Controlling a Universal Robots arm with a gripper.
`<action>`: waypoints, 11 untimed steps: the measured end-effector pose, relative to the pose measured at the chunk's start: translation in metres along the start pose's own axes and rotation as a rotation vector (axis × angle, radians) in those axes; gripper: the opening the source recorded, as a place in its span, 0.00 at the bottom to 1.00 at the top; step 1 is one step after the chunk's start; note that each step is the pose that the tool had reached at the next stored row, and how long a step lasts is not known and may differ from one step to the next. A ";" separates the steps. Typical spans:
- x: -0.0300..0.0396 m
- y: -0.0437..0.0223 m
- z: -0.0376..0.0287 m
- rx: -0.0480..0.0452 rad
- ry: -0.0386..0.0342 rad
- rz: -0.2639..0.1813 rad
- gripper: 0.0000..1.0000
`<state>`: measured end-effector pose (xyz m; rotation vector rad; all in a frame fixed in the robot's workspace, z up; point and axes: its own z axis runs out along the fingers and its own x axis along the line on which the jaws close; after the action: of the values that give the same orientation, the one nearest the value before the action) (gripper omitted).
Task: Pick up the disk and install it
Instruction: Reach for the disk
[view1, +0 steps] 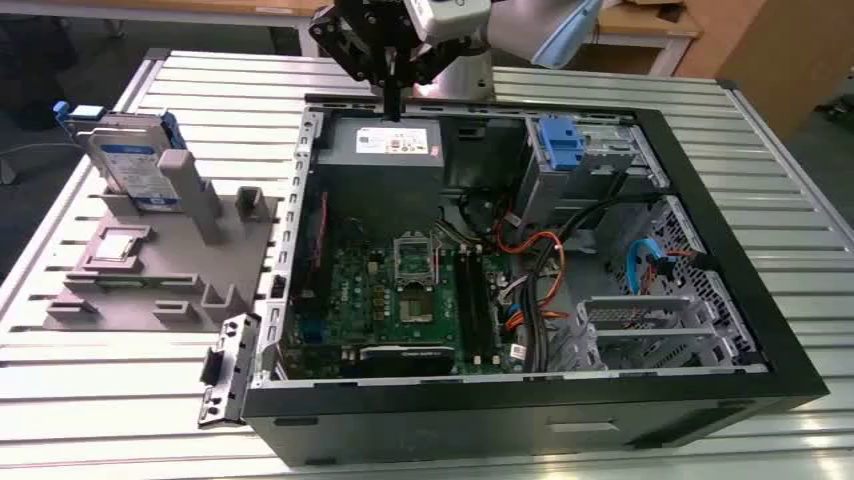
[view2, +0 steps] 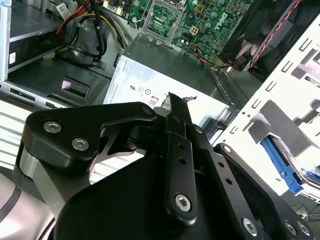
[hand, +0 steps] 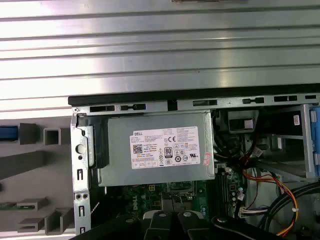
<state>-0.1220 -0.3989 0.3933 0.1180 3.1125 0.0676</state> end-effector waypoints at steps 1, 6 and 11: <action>0.0000 0.0000 0.0000 0.0000 -0.0001 0.000 0.10; 0.0000 0.0000 0.0000 0.0000 0.0000 0.000 0.10; 0.0005 0.0000 0.0001 -0.0001 -0.0002 0.000 0.10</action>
<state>-0.1225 -0.3989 0.3932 0.1182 3.1124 0.0678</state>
